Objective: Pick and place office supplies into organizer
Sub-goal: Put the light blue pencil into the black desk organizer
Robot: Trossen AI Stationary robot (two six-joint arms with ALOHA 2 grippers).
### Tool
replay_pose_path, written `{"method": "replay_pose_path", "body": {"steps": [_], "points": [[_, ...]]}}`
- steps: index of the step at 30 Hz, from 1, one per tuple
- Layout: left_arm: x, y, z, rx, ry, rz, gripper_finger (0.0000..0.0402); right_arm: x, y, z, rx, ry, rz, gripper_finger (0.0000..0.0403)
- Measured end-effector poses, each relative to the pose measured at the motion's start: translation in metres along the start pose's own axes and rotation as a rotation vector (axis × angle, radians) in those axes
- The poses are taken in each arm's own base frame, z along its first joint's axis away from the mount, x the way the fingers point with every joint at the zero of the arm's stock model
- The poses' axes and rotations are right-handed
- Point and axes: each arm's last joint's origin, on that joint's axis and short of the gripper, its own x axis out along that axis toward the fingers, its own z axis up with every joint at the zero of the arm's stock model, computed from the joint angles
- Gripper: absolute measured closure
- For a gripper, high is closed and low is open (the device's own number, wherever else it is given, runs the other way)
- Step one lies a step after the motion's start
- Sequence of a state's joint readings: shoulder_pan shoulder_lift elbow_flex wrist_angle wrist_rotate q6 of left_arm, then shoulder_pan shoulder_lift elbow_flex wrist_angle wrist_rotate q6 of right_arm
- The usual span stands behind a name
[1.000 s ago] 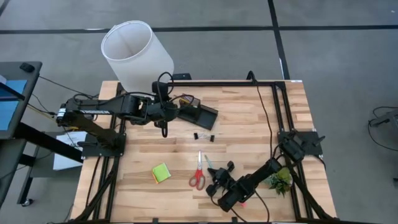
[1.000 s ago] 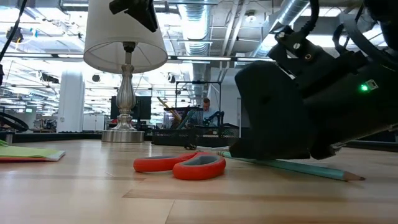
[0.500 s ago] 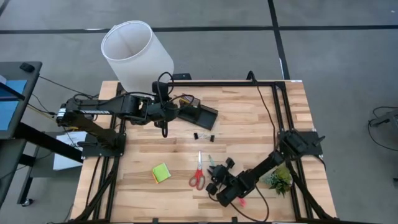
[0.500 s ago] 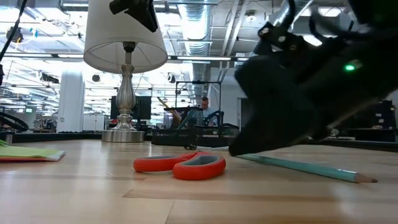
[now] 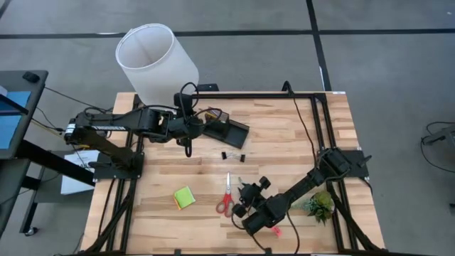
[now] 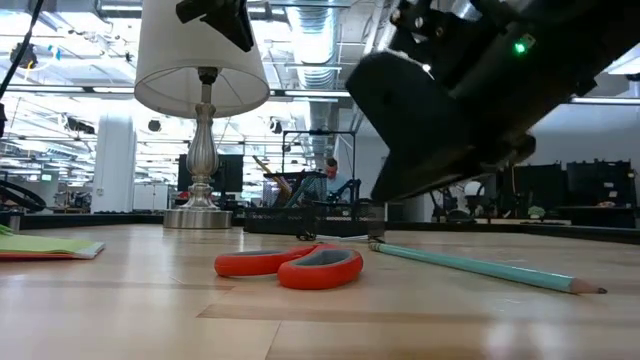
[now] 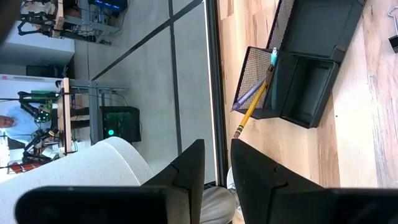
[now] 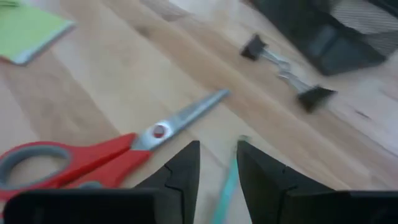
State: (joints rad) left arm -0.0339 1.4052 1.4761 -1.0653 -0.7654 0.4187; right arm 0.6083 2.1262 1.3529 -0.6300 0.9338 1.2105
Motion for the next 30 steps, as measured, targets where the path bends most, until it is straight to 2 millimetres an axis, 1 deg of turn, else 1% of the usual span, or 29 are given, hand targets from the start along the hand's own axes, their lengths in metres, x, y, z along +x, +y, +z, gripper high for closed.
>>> {"method": "replay_pose_path", "body": {"steps": [3,5,8,10,13,17,20,26,28,30], "points": [[0.000,0.000,0.000,0.000,0.000,0.000,0.0331,0.000,-0.002,-0.001,0.036,0.029,-0.005,0.0311],[0.000,0.000,0.000,-0.001,0.000,0.000,0.0331,0.002,0.001,-0.003,0.059,0.053,0.013,0.0311],[0.000,0.000,0.000,-0.005,0.000,0.000,0.0331,0.005,0.003,-0.009,0.057,0.079,0.019,0.0309],[0.000,0.000,0.000,-0.008,0.000,0.000,0.0331,0.005,0.002,-0.008,0.053,0.082,0.014,0.0307],[0.000,0.000,0.000,-0.013,0.000,0.000,0.0331,0.006,-0.004,-0.010,0.023,0.095,-0.034,0.0304],[0.000,-0.001,0.000,-0.014,-0.011,-0.028,0.0331,0.005,-0.009,-0.011,0.073,0.095,-0.077,0.0303],[0.000,-0.002,0.001,-0.014,-0.023,-0.056,0.0331,0.004,-0.006,-0.012,0.111,0.089,-0.054,0.0303],[0.000,-0.002,0.001,-0.014,-0.027,-0.066,0.0331,0.003,-0.004,-0.012,0.118,0.082,-0.040,0.0303],[0.000,-0.002,0.001,-0.014,-0.027,-0.066,0.0331,0.007,0.000,-0.016,0.132,0.076,-0.031,0.0303],[0.000,-0.002,0.001,-0.014,-0.027,-0.066,0.0331,0.014,0.002,-0.025,0.118,0.075,-0.040,0.0303]]}}
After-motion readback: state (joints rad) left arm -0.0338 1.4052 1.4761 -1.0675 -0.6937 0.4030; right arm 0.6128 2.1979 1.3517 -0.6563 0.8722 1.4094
